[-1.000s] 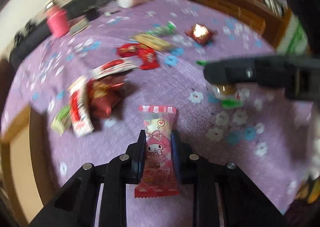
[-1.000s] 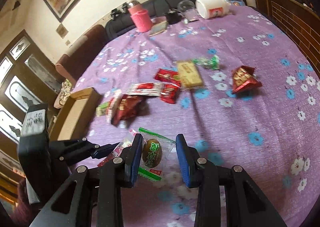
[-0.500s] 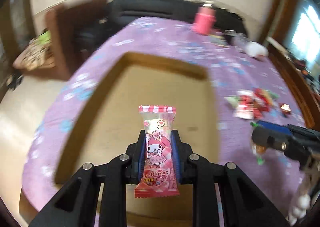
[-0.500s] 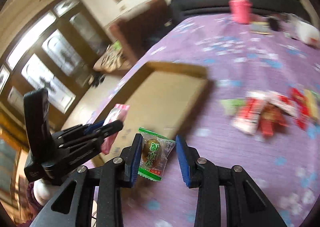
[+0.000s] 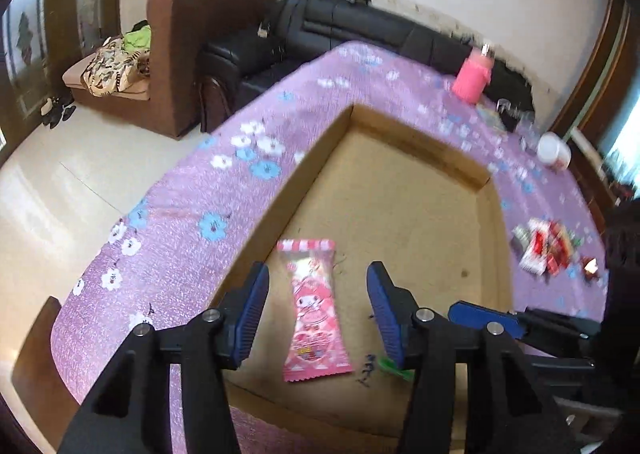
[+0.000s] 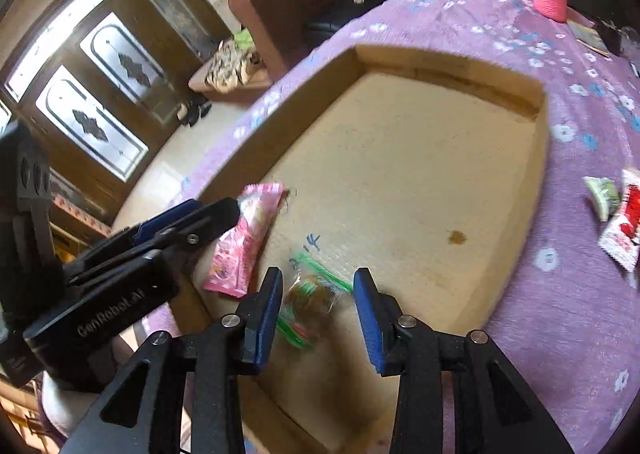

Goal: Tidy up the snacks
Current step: 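Carry both snacks into the cardboard box and open both tools, then grasp the red foil snack with the right tool while the left tool grasps the red-white snack bar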

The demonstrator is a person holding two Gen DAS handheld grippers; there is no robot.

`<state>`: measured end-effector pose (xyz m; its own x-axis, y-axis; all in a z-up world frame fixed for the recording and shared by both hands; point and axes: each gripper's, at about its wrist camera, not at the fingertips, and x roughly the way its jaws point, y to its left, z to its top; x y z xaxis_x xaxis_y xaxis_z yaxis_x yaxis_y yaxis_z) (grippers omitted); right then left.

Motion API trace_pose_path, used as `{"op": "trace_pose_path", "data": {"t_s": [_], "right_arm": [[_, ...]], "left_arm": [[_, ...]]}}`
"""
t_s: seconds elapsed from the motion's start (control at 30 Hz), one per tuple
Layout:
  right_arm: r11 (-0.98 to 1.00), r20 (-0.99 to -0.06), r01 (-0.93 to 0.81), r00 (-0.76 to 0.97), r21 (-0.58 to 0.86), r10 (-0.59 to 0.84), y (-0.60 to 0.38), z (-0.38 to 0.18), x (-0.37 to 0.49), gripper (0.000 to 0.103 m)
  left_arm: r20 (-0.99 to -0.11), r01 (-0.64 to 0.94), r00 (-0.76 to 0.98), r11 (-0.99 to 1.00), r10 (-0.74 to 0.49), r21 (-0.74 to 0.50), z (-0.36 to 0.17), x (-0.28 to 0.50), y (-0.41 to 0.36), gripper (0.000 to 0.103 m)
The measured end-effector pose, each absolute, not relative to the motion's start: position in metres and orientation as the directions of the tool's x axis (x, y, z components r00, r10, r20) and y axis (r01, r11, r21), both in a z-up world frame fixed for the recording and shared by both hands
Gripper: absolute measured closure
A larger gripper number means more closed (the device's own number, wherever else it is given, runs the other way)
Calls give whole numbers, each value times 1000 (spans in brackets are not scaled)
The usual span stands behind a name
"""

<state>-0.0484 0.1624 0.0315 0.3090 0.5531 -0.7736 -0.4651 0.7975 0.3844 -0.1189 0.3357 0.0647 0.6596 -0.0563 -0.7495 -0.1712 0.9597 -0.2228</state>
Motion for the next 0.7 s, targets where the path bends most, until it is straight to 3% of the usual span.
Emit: {"op": "trace_pose_path", "data": {"t_s": [0.1, 0.17, 0.23, 0.33, 0.53, 0.7], "right_arm": [[812, -719, -438, 408, 387, 563, 120, 58, -55, 62], [852, -692, -396, 506, 343, 515, 83, 70, -61, 50], [914, -662, -307, 632, 264, 403, 33, 77, -64, 32], [961, -710, -152, 649, 232, 274, -31, 71, -53, 32], [943, -734, -49, 616, 328, 287, -80, 40, -28, 36], [950, -747, -32, 609, 311, 265, -74, 24, 8, 36]], "left_arm": [[-695, -181, 714, 939, -80, -294, 84, -133, 334, 51], [-661, -166, 745, 932, -96, -323, 96, -138, 328, 46], [-628, -136, 769, 929, -120, -343, 106, -141, 315, 41], [-608, -44, 767, 927, -208, -373, 113, -136, 289, 37], [-658, 101, 661, 911, -361, -399, 94, -108, 214, 37], [-705, 148, 619, 932, -348, -330, 83, -99, 174, 37]]}}
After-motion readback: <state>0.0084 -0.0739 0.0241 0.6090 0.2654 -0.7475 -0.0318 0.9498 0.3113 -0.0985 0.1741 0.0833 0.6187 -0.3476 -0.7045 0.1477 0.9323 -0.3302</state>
